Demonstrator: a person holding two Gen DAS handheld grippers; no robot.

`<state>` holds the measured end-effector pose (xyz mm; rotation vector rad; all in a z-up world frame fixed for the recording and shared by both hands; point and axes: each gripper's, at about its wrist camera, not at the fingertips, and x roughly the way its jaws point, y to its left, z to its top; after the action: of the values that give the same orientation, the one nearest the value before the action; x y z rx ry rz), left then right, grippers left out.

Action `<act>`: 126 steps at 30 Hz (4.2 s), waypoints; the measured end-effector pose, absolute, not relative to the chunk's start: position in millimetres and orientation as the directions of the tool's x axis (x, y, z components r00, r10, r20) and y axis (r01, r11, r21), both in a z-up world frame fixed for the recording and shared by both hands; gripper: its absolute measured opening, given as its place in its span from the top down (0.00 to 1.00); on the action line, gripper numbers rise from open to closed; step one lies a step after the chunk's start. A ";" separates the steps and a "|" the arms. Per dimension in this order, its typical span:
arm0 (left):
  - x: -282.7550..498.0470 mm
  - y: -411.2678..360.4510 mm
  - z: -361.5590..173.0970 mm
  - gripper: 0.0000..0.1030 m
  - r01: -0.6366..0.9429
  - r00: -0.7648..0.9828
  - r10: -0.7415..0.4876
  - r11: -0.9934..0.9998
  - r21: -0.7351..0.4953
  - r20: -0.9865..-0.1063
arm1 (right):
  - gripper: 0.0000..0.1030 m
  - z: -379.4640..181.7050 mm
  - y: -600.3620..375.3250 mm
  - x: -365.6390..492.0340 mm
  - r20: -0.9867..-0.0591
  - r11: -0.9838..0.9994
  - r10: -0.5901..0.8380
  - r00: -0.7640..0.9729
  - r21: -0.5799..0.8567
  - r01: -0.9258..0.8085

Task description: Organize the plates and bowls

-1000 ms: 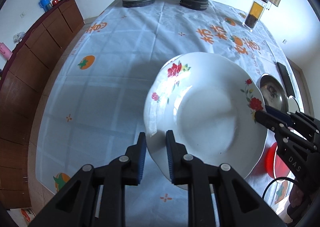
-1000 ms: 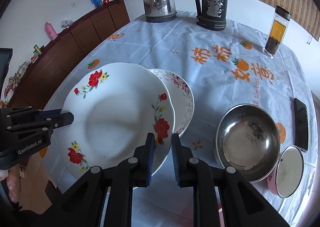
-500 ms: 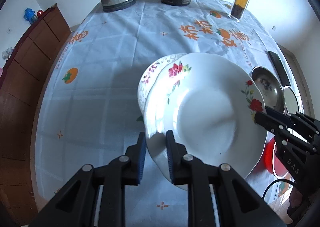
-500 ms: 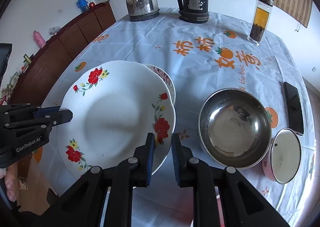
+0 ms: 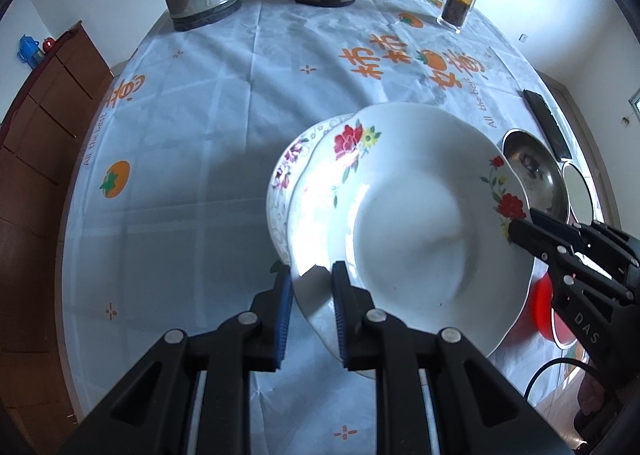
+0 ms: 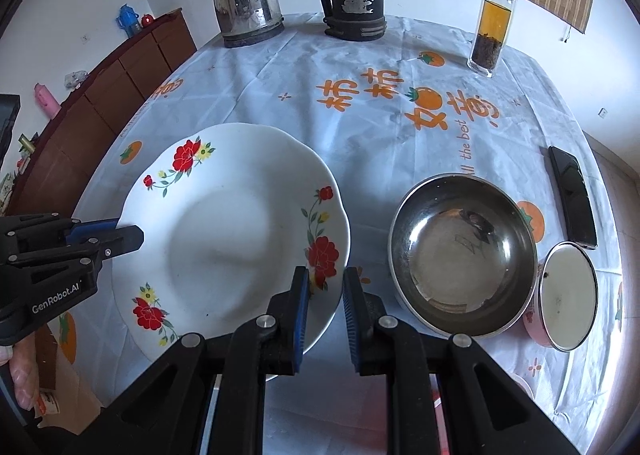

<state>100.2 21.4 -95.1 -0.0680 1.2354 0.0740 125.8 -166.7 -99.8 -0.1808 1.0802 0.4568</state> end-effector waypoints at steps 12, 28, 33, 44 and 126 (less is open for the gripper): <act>116.0 23.9 -101.3 0.84 -0.070 0.325 0.007 0.997 -0.017 -0.946 | 0.82 -102.9 -163.4 137.2 -0.887 0.907 0.238 0.397 0.056 -0.418; 126.4 35.3 -117.3 0.83 -0.105 0.295 0.021 0.994 -0.011 -0.955 | 0.82 -117.2 -147.0 153.2 -0.900 0.893 0.228 0.371 0.042 -0.448; 129.1 39.4 -122.1 0.83 -0.112 0.290 0.021 0.994 -0.012 -0.957 | 0.82 -121.2 -141.4 157.3 -0.903 0.890 0.225 0.367 0.037 -0.454; 134.2 43.3 -129.7 0.83 -0.120 0.278 0.024 0.993 -0.010 -0.960 | 0.82 -129.5 -135.8 161.6 -0.911 0.886 0.216 0.351 0.033 -0.462; 136.1 55.2 -135.3 0.83 -0.151 0.302 0.010 0.988 -0.037 -0.953 | 0.80 -141.6 -116.4 157.6 -0.894 0.827 0.148 0.422 -0.122 -0.549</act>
<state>136.1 55.2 -135.3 -0.1280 1.2609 0.1071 157.6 -116.4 -141.6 -0.4322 1.0514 0.4536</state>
